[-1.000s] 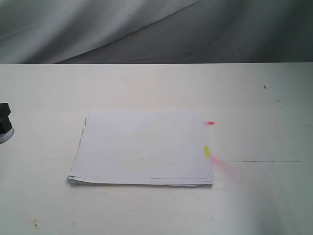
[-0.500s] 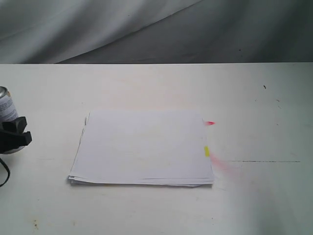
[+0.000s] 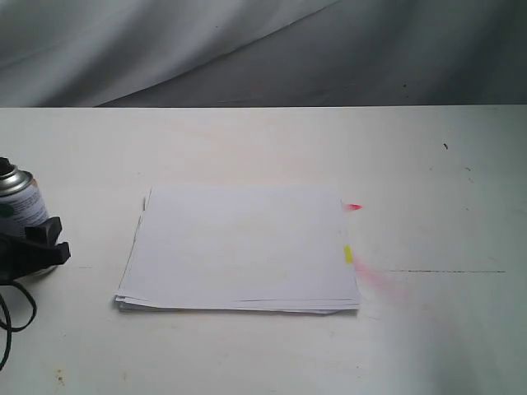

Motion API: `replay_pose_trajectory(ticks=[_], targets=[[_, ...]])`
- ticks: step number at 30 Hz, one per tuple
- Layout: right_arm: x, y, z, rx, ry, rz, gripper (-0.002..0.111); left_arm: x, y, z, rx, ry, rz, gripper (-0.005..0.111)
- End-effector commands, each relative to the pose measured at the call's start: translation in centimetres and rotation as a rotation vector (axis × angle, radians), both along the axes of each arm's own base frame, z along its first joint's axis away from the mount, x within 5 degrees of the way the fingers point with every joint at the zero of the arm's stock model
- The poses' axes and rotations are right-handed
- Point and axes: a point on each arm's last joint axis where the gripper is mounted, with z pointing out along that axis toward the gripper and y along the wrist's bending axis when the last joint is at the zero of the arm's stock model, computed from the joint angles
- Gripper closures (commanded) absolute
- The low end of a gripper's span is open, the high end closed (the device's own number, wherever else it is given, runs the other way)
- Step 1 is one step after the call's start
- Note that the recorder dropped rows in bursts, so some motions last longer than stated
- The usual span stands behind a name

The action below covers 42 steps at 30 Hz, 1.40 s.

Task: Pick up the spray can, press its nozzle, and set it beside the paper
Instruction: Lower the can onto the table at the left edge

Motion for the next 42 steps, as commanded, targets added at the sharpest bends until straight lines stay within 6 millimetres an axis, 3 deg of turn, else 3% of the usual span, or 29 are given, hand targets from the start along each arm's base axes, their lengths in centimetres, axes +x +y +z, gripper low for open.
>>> replay_pose_trajectory(ticks=[1,13,17,24,42], targets=[[-0.07,-0.06,0.06,-0.007,-0.013,-0.002,0.108,0.26,0.09,0.15,0.028,-0.078,-0.007,0.107],[-0.07,-0.06,0.06,-0.01,-0.014,-0.001,0.108,0.23,0.08,-0.02,0.027,-0.068,-0.007,0.106],[-0.07,-0.06,0.06,-0.01,-0.014,-0.001,0.108,0.23,0.08,-0.02,0.027,-0.068,-0.007,0.093],[-0.06,-0.07,0.09,-0.01,-0.018,-0.003,0.108,0.22,0.08,-0.04,0.026,-0.066,-0.007,0.06],[-0.03,-0.12,0.16,-0.032,-0.03,-0.002,0.108,0.21,0.08,-0.02,0.026,-0.063,-0.007,0.045]])
